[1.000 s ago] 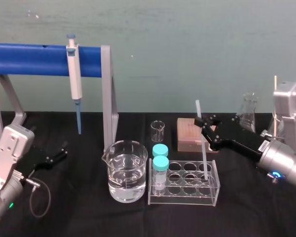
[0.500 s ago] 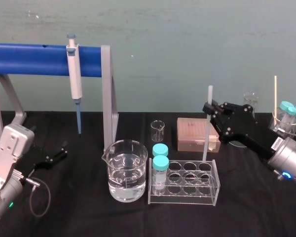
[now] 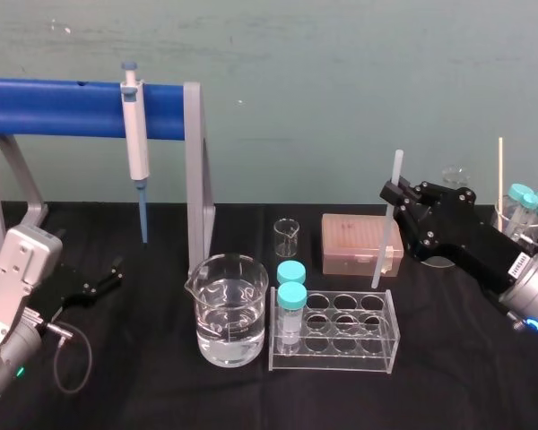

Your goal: Pick up the stirring rod with one hand, then place it down.

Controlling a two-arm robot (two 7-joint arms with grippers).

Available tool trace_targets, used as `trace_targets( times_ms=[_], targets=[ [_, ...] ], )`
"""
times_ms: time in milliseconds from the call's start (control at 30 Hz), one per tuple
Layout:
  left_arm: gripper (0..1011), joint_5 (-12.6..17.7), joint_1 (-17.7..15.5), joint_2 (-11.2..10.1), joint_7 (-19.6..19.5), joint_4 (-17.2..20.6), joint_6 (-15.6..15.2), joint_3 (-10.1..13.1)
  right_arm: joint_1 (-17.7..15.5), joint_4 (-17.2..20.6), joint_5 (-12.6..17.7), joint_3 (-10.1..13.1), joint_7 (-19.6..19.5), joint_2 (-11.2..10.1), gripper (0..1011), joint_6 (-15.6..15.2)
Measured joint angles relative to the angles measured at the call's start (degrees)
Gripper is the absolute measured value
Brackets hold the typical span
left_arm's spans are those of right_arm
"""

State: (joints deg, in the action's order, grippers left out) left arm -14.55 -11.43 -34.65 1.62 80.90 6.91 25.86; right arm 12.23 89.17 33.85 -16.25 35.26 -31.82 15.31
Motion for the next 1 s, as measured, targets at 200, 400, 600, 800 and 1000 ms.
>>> trace_targets(
  times_ms=[200, 400, 600, 800, 1000],
  targets=[
    [1000, 0.0, 0.0, 0.0, 0.0, 0.0, 0.0, 0.0, -0.5, 0.3, -0.4, 0.6, 0.3, 0.3, 65, 0.0],
    [1000, 0.0, 0.0, 0.0, 0.0, 0.0, 0.0, 0.0, -0.8, 0.6, -0.9, 0.9, 0.3, 0.6, 65, -0.3],
    [1000, 0.0, 0.0, 0.0, 0.0, 0.0, 0.0, 0.0, -0.8, 0.7, -1.3, 1.1, 0.3, 0.8, 65, -0.6],
    [1000, 0.0, 0.0, 0.0, 0.0, 0.0, 0.0, 0.0, -0.8, 0.8, -1.5, 1.2, 0.2, 0.9, 65, -0.9],
    [1000, 0.0, 0.0, 0.0, 0.0, 0.0, 0.0, 0.0, -0.7, 0.9, -1.7, 1.2, 0.2, 1.0, 65, -1.1]
  ],
)
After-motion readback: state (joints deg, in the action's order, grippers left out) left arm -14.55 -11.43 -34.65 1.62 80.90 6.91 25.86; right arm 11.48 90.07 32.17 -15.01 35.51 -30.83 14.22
